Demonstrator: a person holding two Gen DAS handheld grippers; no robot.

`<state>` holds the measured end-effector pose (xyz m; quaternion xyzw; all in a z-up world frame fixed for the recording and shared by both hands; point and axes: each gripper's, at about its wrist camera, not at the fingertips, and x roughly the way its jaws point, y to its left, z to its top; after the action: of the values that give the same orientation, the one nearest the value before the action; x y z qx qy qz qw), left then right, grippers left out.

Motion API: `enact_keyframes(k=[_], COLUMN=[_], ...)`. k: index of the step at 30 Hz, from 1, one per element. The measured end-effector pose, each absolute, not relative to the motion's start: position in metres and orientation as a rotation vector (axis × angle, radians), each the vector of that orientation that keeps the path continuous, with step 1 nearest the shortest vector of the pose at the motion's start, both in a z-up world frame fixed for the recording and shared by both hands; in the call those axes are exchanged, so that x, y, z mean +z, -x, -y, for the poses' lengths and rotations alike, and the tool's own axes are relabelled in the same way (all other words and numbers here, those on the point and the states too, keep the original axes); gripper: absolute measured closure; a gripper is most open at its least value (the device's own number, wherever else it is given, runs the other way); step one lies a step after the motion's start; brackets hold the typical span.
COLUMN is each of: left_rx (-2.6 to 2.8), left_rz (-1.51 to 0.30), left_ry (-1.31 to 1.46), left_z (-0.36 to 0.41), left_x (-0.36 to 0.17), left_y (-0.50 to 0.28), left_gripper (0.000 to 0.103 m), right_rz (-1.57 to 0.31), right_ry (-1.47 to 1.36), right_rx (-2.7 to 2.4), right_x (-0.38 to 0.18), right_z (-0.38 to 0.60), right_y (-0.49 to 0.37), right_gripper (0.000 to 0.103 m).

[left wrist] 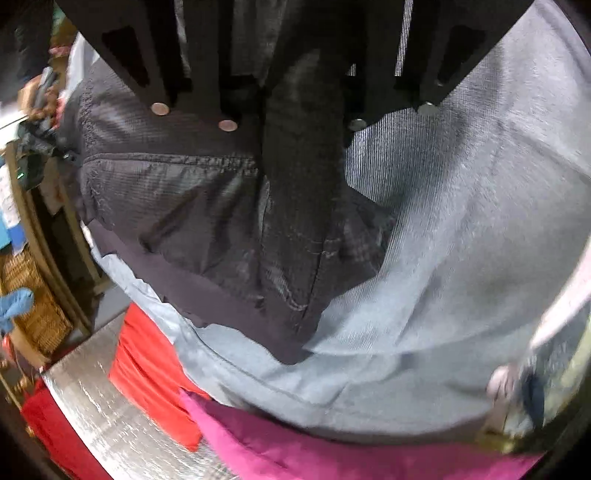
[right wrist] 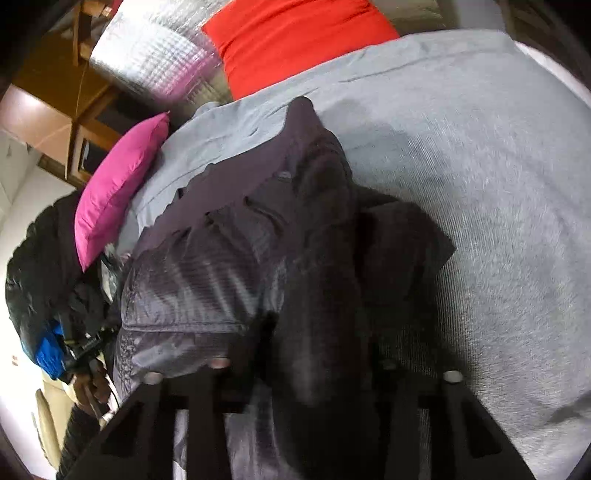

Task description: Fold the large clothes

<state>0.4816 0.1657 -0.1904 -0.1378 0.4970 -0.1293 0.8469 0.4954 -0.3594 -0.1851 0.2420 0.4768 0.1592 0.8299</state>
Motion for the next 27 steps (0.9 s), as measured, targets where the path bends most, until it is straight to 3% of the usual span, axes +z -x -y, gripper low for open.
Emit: enact_keyframes(k=[2, 16, 27], left_rx=[-0.257, -0.234, -0.233], left_rz=[-1.044, -1.026, -0.868], left_ry=[0.262, 0.216, 0.167], left_z=[-0.161, -0.16, -0.153], left_x=[-0.188, -0.182, -0.104], left_y=[-0.481, -0.477, -0.451], left_gripper=[0.082, 0.083, 0.087], right_rz=[-1.015, -1.067, -0.971], right_ry=[-0.473, -0.443, -0.319], right_rx=[0.343, 0.312, 0.311], right_x=[-0.175, -0.171, -0.093], right_z=[0.357, 0.352, 0.336], right_y=[-0.493, -0.499, -0.484], right_gripper=[0.079, 0.078, 0.086])
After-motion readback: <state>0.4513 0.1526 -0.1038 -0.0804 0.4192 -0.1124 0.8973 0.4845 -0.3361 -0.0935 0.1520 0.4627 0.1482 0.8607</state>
